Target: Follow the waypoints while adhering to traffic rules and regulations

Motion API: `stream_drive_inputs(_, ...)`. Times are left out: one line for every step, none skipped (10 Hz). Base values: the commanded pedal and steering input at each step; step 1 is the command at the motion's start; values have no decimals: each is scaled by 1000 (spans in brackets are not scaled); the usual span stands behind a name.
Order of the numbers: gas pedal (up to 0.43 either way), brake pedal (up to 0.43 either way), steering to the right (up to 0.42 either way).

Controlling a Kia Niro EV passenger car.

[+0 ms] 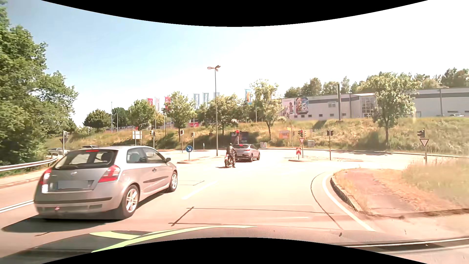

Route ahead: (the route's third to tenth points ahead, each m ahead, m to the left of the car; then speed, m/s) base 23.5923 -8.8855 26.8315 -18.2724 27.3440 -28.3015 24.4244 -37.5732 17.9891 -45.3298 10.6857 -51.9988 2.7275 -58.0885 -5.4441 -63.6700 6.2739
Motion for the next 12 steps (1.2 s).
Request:
stream_drive_inputs(0,0,87)
stream_drive_inputs(0,0,94)
stream_drive_inputs(0,0,104)
stream_drive_inputs(0,0,116)
stream_drive_inputs(0,0,126)
stream_drive_inputs(0,0,139)
stream_drive_inputs(0,0,146)
stream_drive_inputs(0,0,148)
stream_drive_inputs(8,0,148)
stream_drive_inputs(8,0,149)
stream_drive_inputs(8,0,150)
stream_drive_inputs(8,0,153)
